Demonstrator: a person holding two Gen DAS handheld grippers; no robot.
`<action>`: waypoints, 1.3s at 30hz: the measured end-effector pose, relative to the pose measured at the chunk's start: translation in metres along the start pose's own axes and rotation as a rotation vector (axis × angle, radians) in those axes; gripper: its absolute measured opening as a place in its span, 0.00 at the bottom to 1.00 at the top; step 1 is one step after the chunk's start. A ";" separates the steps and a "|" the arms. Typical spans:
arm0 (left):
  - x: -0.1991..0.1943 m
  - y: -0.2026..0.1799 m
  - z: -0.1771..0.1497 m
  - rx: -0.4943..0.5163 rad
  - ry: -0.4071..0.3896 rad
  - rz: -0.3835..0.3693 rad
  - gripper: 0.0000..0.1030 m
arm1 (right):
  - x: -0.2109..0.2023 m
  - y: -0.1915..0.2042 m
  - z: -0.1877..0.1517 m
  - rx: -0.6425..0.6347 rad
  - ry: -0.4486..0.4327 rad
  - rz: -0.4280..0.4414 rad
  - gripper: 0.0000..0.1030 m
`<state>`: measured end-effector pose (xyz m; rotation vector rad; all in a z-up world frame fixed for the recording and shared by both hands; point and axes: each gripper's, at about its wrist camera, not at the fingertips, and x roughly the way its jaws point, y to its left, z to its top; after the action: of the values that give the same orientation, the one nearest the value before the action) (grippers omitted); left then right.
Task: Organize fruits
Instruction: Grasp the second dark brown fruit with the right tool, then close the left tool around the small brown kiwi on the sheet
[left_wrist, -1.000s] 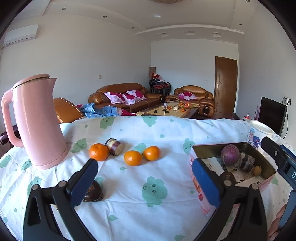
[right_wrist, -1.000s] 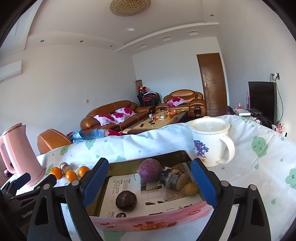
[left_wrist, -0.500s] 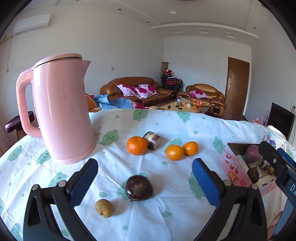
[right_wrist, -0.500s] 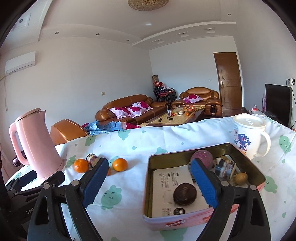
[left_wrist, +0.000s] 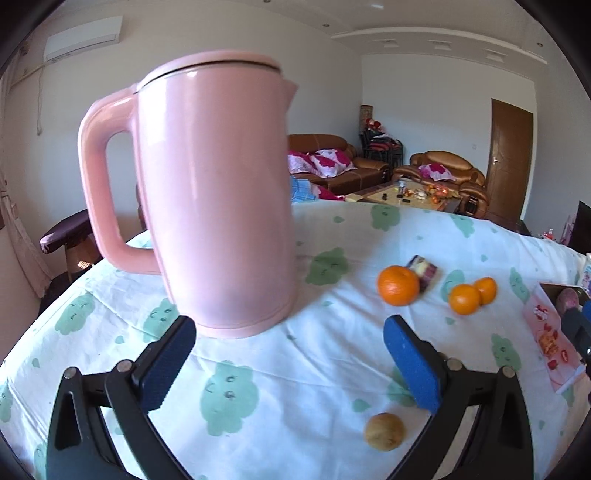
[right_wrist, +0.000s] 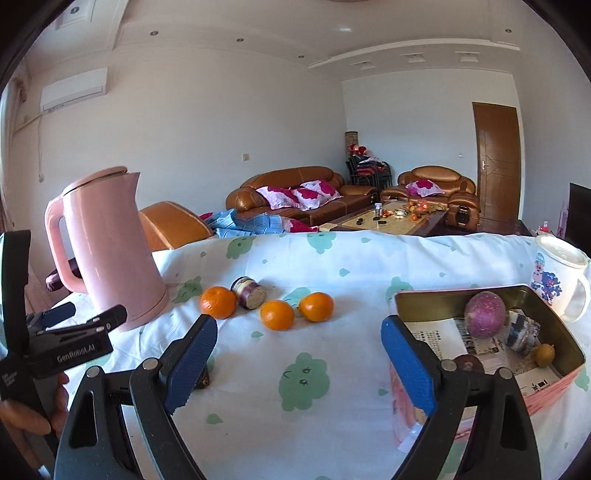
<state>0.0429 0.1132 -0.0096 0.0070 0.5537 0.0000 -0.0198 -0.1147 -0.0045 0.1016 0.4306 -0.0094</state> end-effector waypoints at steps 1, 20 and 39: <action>0.004 0.008 0.000 -0.016 0.015 0.021 1.00 | 0.005 0.005 0.000 -0.015 0.023 0.022 0.89; 0.008 0.024 0.000 -0.041 0.069 0.002 1.00 | 0.100 0.089 -0.021 -0.230 0.467 0.195 0.45; 0.017 -0.058 -0.035 0.261 0.340 -0.397 0.57 | 0.039 -0.007 -0.009 0.093 0.260 0.120 0.44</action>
<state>0.0391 0.0553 -0.0488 0.1533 0.8849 -0.4651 0.0118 -0.1204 -0.0300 0.2216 0.6830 0.1029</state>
